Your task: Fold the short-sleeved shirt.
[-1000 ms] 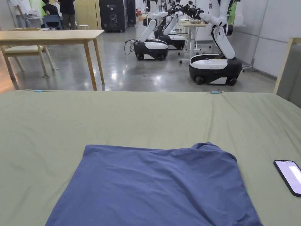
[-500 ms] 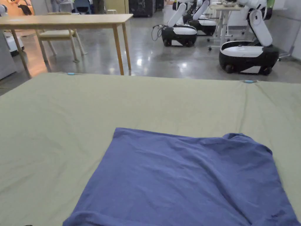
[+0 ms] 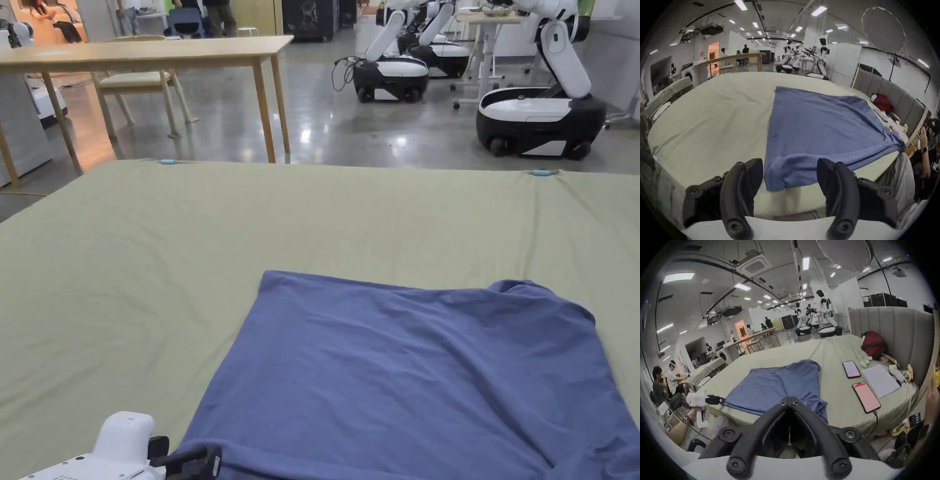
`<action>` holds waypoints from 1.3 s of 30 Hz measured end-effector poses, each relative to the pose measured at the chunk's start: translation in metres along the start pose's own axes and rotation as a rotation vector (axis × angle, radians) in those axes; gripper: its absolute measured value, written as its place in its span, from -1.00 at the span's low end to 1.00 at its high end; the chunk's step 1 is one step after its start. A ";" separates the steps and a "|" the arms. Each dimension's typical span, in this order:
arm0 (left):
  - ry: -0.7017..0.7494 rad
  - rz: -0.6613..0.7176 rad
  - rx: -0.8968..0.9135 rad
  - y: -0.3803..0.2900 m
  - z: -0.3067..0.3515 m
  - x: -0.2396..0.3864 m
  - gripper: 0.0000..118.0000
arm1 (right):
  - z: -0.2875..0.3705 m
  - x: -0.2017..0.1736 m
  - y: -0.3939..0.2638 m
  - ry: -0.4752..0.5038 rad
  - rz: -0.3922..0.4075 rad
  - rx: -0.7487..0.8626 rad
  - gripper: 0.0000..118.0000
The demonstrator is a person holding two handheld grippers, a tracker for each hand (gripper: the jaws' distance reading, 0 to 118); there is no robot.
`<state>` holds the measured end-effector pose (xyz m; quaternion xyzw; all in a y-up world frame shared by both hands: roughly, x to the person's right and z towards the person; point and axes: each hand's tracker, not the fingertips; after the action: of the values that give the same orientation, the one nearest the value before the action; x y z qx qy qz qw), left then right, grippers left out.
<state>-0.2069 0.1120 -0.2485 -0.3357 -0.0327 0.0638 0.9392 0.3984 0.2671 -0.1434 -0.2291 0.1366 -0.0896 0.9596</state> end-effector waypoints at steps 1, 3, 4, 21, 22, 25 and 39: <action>0.001 -0.012 -0.009 0.000 -0.005 -0.001 0.21 | -0.001 -0.001 -0.001 0.005 0.005 -0.005 -1.00; 0.019 -0.038 -0.021 0.000 -0.011 0.001 0.13 | -0.003 -0.002 -0.004 0.018 0.006 -0.013 -1.00; 0.022 -0.034 -0.033 0.000 -0.013 -0.001 -0.10 | -0.005 -0.003 -0.005 0.018 0.005 -0.018 -1.00; 0.035 -0.039 0.011 -0.003 0.008 -0.006 -0.95 | -0.094 0.017 -0.009 -0.159 0.127 -0.316 -0.98; 0.033 -0.042 0.011 -0.002 0.008 -0.006 -0.95 | -0.105 0.026 -0.014 -0.163 0.132 -0.345 -0.83; 0.055 -0.087 0.024 0.003 0.011 -0.004 -0.95 | -0.130 0.036 -0.026 -0.134 0.188 -0.361 -0.27; 0.021 -0.019 -0.012 -0.002 0.005 -0.002 -0.95 | -0.178 0.049 -0.065 -0.084 0.304 -0.613 -0.73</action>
<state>-0.2094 0.1136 -0.2432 -0.3419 -0.0263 0.0513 0.9380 0.3840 0.1249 -0.2771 -0.4871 0.1503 0.1093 0.8534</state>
